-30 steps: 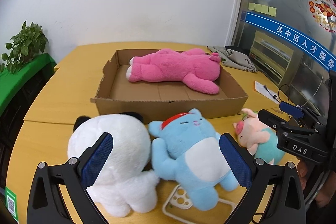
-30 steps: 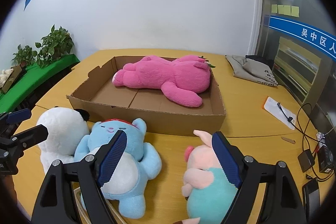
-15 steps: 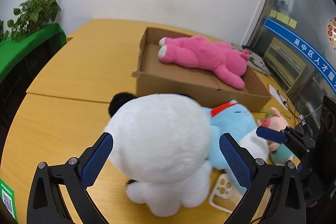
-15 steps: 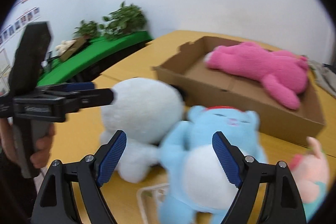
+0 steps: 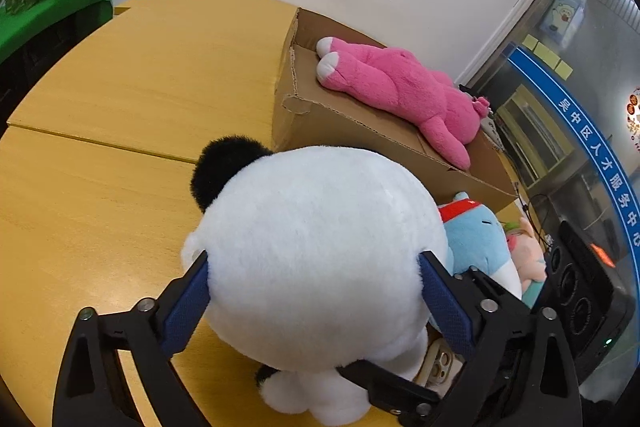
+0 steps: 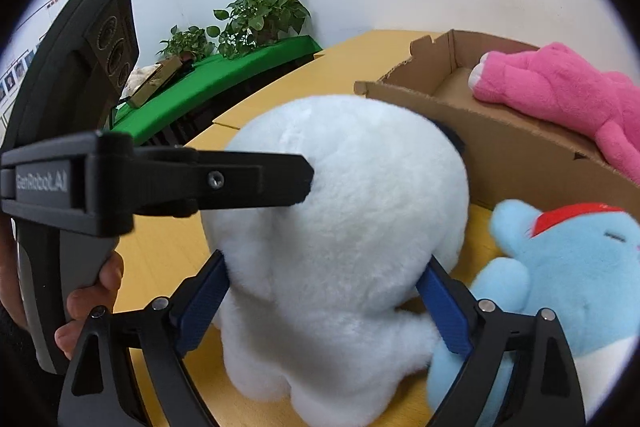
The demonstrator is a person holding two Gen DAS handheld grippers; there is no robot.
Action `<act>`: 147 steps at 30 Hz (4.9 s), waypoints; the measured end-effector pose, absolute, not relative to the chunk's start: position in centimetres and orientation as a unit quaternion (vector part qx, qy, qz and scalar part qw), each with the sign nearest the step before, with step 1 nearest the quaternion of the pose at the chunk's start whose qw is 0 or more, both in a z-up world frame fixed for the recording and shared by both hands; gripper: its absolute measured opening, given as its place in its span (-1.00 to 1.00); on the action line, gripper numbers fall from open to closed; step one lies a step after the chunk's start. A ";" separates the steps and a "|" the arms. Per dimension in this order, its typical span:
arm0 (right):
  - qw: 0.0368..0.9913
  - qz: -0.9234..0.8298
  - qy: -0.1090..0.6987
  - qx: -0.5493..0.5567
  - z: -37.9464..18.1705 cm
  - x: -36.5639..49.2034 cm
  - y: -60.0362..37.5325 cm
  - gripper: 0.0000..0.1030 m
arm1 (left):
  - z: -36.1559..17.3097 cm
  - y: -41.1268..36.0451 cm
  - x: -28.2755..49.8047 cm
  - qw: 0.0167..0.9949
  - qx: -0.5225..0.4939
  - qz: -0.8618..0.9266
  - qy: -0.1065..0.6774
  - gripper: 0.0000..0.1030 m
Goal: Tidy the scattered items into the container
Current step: 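Close both grippers on the sides of the white panda, then carry the white panda into the box beside the pink bear and open both grippers, then withdraw both grippers and move them toward the light-blue plush, then close both grippers on the light-blue plush's body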
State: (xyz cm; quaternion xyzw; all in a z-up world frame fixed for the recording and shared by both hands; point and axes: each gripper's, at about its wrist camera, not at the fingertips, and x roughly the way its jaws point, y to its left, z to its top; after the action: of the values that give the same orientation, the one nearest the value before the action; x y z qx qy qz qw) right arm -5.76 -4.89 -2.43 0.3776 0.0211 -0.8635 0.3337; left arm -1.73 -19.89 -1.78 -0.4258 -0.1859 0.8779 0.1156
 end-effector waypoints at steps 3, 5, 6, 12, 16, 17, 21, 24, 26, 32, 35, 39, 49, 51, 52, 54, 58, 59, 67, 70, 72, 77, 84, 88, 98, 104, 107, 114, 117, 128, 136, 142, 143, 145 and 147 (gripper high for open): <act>0.325 -0.872 0.042 0.364 -2.8 -5.3 -5.5 0.76 | -1.7 -19.6 -1.6 0.122 -0.426 0.879 -0.179 0.75; 0.319 -0.876 0.044 0.359 -2.9 -4.9 -5.6 0.64 | -1.6 -19.4 -1.5 0.125 -0.424 0.879 -0.177 0.67; 0.316 -0.879 0.043 0.355 -2.8 -4.7 -5.5 0.60 | -1.4 -19.3 -1.5 0.126 -0.423 0.880 -0.177 0.62; 0.311 -0.886 0.002 0.345 -1.2 -4.6 -4.3 0.32 | 2.0 -17.5 -0.2 0.132 -0.392 0.900 -0.137 0.55; 0.311 -0.901 -0.022 0.302 1.8 -4.7 -3.2 0.29 | 6.3 -16.4 -0.6 0.148 -0.356 0.915 -0.115 0.55; 0.309 -0.906 -0.028 0.287 3.1 -4.8 -2.6 0.29 | 7.8 -15.9 -1.1 0.157 -0.345 0.919 -0.103 0.55; 0.293 -0.922 -0.032 0.250 7.5 -7.4 -1.0 0.29 | 12.5 -13.0 -4.4 0.176 -0.312 0.932 -0.049 0.55; 0.276 -0.929 -0.036 0.243 10.3 -10.8 0.1 0.29 | 15.0 -10.6 -8.4 0.190 -0.301 0.934 -0.037 0.55; 0.261 -0.933 -0.041 0.246 11.7 -13.9 0.8 0.29 | 15.8 -9.3 -11.7 0.199 -0.297 0.933 -0.039 0.56; 0.221 -0.924 -0.109 0.292 10.5 -21.9 2.2 0.29 | 12.3 -9.9 -20.3 0.198 -0.340 0.917 -0.058 0.55; 0.212 -0.913 -0.127 0.325 7.6 -23.6 2.0 0.27 | 9.3 -10.8 -22.7 0.201 -0.372 0.904 -0.061 0.55; 0.199 -0.898 -0.136 0.368 4.2 -25.2 0.9 0.25 | 5.9 -12.0 -24.0 0.199 -0.402 0.891 -0.071 0.55; 0.179 -0.865 -0.126 0.451 -0.9 -26.4 -2.5 0.25 | 1.7 -13.0 -23.8 0.182 -0.433 0.881 -0.056 0.66; 0.181 -0.863 -0.116 0.457 -1.4 -26.2 -2.8 0.31 | 1.6 -13.4 -23.4 0.178 -0.433 0.881 -0.066 0.72; 0.182 -0.862 -0.107 0.461 -1.4 -26.0 -3.1 0.41 | 1.6 -13.7 -23.4 0.173 -0.434 0.881 -0.069 0.80; 0.183 -0.859 -0.096 0.468 -1.5 -25.4 -3.0 0.45 | 1.6 -13.8 -23.4 0.157 -0.437 0.883 -0.075 0.95; 0.172 -0.871 -0.100 0.450 1.0 -21.8 -0.8 0.55 | 3.4 -14.3 -21.3 0.128 -0.413 0.897 -0.094 0.95; 0.161 -0.881 -0.095 0.434 2.1 -20.8 0.0 0.56 | 4.1 -14.3 -20.5 0.119 -0.400 0.904 -0.094 0.95; 0.052 -0.937 -0.035 0.345 6.8 -15.2 8.2 0.62 | 8.6 -11.5 -13.2 0.081 -0.344 0.933 -0.073 0.99; 0.041 -0.934 -0.041 0.352 6.3 -14.1 10.7 0.62 | 8.4 -8.9 -11.7 0.077 -0.343 0.934 -0.055 0.99; 0.041 -0.934 -0.046 0.352 6.2 -12.9 12.0 0.62 | 8.3 -7.5 -10.5 0.077 -0.339 0.937 -0.043 0.99; 0.037 -0.938 -0.039 0.343 6.2 -11.0 13.2 0.62 | 8.3 -4.9 -8.0 0.092 -0.331 0.938 -0.043 0.99; 0.036 -0.943 -0.024 0.330 6.7 -8.7 14.0 0.62 | 9.0 -2.9 -6.5 0.099 -0.327 0.939 -0.042 0.99; 0.034 -0.944 -0.020 0.328 6.8 -7.8 14.6 0.62 | 9.0 -2.0 -5.4 0.102 -0.322 0.941 -0.038 0.99; 0.029 -0.944 -0.008 0.330 6.5 -7.1 15.3 0.62 | 8.0 -1.4 -4.6 0.117 -0.331 0.935 -0.046 0.99; 0.029 -0.942 -0.015 0.334 6.0 -7.0 15.4 0.62 | 7.6 -1.7 -4.7 0.120 -0.338 0.932 -0.054 0.99; 0.029 -0.941 -0.016 0.338 5.7 -7.0 15.6 0.62 | 7.3 -1.9 -4.7 0.122 -0.343 0.929 -0.058 0.99; 0.049 -0.939 -0.025 0.338 4.9 -6.6 15.8 0.62 | 5.8 -3.4 -4.5 0.111 -0.362 0.923 -0.067 0.99; 0.072 -0.934 -0.026 0.348 3.9 -6.2 15.7 0.62 | 4.9 -4.8 -4.0 0.101 -0.372 0.920 -0.073 0.99; 0.140 -0.907 -0.048 0.395 0.3 -5.1 15.6 0.62 | -2.3 -10.3 -3.3 0.073 -0.452 0.876 -0.153 0.99; 0.107 -0.910 -0.007 0.400 -0.2 -5.6 16.1 0.60 | -5.1 -8.2 -3.8 0.113 -0.491 0.854 -0.130 0.23; 0.095 -0.917 -0.007 0.386 1.0 -5.0 17.2 0.60 | -5.6 -8.7 -4.5 0.104 -0.503 0.850 -0.118 -0.45; 0.101 -0.917 -0.006 0.385 1.2 -4.9 17.0 0.59 | -5.5 -9.1 -4.4 0.105 -0.500 0.851 -0.118 -0.46; 0.114 -0.915 -0.007 0.386 1.5 -4.6 16.5 0.59 | -5.3 -9.5 -4.4 0.098 -0.497 0.856 -0.106 -0.46; 0.136 -0.912 -0.007 0.388 1.9 -4.3 15.5 0.59 | -5.2 -9.9 -4.4 0.093 -0.496 0.857 -0.101 -0.46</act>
State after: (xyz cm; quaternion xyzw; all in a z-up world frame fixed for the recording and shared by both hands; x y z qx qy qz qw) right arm -4.32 15.52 1.86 0.3880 -0.0073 -0.9115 0.1363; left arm -4.45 -9.92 -5.16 -0.4959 -0.1008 0.8575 0.0931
